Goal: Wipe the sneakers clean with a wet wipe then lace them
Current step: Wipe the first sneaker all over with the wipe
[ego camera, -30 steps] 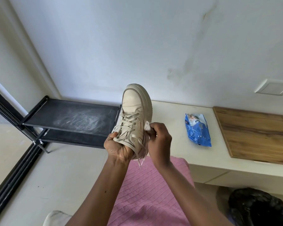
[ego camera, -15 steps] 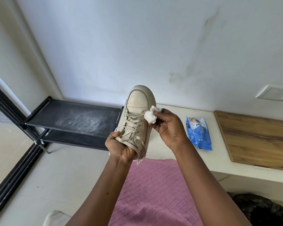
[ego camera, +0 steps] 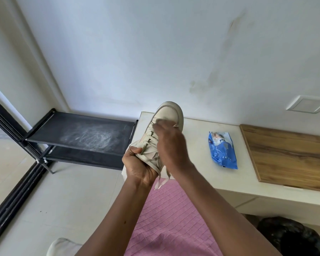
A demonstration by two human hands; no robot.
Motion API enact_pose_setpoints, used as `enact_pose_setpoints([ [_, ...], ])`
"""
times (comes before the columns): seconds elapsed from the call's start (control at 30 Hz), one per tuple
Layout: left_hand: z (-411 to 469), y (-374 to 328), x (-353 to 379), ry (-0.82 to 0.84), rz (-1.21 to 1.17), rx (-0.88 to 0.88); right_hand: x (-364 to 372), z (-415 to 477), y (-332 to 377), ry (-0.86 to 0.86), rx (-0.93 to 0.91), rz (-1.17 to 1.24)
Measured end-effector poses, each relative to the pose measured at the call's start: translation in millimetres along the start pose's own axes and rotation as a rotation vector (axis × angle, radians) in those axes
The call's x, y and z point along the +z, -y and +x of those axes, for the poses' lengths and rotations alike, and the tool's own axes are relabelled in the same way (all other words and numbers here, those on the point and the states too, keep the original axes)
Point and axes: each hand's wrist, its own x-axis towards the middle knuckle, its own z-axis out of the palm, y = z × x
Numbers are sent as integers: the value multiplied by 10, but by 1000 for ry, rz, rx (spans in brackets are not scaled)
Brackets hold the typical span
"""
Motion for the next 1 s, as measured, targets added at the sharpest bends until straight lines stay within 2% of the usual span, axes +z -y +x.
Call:
enact_pose_setpoints([
  [0.1, 23, -61, -46, 2, -32, 35, 1, -137, 22, 39, -109, -2],
  [0.2, 29, -83, -57, 33, 19, 18, -78, -84, -111, -34, -195, -25],
  [0.33, 22, -22, -12, 47, 40, -7, -96, 135, -252, -144, -116, -129],
  [0.4, 16, -4, 19, 61, 39, -4, -86, 178, -230, -147, -81, -128],
  [0.63, -2, -18, -12, 35, 55, 13, -50, 20, -188, 18, -315, 62],
  [0.77, -26, 27, 56, 61, 60, 16, -99, 123, -361, -123, -245, -125],
  [0.87, -15, 33, 88, 54, 91, 29, -120, 200, -374, -224, -170, -128],
  [1.0, 19, -35, 91, -1, 109, 71, -77, 43, -381, -141, -286, -74],
])
